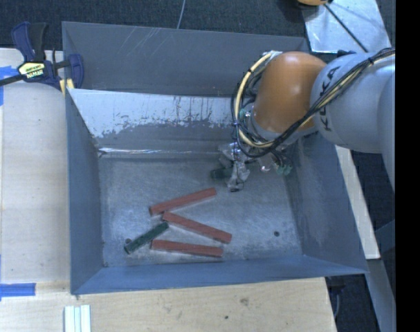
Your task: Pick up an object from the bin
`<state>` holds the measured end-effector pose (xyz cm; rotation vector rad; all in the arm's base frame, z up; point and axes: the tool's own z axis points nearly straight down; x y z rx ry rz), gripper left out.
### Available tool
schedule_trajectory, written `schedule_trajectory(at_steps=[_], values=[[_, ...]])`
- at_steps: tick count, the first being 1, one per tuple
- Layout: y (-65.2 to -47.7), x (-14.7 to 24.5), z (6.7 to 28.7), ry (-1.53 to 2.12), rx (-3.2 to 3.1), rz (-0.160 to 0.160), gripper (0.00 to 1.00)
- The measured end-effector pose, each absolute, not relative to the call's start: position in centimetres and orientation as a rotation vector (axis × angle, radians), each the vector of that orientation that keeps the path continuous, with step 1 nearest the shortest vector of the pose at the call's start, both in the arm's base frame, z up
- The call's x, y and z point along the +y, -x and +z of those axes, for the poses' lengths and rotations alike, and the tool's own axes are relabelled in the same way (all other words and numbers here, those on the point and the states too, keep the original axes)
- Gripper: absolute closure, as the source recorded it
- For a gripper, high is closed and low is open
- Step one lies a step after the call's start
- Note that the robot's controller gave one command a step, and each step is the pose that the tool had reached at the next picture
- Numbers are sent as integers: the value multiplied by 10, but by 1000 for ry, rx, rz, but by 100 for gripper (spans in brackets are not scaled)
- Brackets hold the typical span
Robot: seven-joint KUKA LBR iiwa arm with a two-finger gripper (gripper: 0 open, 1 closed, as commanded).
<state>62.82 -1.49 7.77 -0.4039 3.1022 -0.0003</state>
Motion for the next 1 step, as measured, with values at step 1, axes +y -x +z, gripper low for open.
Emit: schedule_trajectory(at_steps=[1], values=[[-624, 3, 286, 345, 3120, 0, 100]])
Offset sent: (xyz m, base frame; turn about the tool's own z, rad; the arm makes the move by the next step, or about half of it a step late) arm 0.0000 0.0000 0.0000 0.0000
